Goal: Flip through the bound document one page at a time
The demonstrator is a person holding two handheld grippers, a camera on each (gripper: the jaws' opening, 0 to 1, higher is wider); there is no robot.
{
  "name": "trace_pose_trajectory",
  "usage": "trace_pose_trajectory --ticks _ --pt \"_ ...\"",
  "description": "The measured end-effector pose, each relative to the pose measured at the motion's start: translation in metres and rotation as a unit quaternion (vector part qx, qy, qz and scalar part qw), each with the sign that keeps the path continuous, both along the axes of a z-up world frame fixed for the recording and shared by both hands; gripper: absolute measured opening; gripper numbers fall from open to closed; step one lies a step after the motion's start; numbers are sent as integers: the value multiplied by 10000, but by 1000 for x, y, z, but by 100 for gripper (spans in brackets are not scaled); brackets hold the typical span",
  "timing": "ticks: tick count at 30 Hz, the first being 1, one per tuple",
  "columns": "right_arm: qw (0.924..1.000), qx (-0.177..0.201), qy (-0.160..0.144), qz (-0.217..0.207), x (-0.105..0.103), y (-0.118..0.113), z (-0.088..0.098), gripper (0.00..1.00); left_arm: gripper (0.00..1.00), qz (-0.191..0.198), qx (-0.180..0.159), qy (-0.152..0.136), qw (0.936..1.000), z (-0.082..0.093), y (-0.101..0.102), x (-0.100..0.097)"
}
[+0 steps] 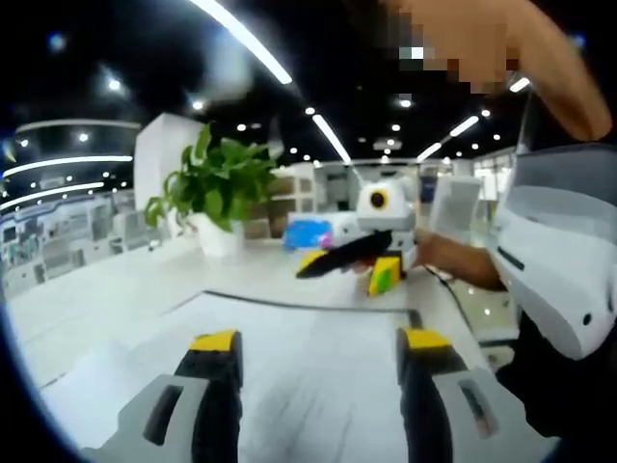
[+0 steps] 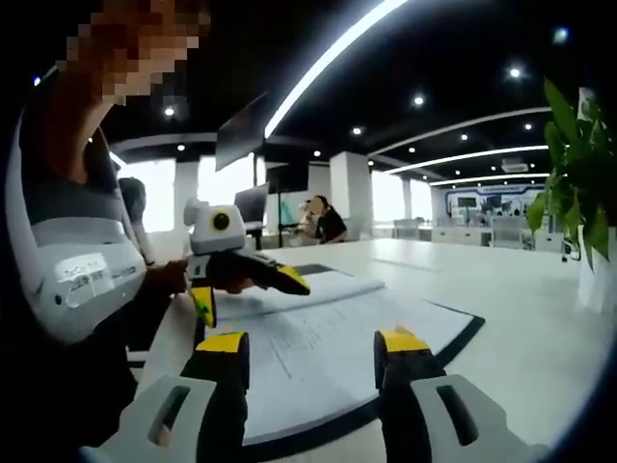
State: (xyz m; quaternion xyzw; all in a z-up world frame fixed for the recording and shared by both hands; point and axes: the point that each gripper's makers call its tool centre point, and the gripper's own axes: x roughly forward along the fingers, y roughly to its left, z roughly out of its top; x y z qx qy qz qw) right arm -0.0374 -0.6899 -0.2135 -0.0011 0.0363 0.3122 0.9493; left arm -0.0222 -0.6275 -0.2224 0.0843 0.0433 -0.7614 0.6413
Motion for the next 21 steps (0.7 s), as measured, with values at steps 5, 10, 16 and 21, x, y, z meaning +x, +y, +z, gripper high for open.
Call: trace_pose_trajectory --ticks 5,10,16,21 --pt "9999 -117 25 0 1 0 -3 54 64 2 -10 8 10000 0 0 1" --pt "10000 -36 55 57 -1 0 -2 56 64 1 -25 11 10000 0 0 1" --pt "9999 -27 148 7 -2 -2 -5 57 64 -16 -13 -6 10000 -1 0 -1" --pt "9997 -134 180 16 -4 -1 -7 57 63 -22 -15 -5 10000 -1 0 -2"
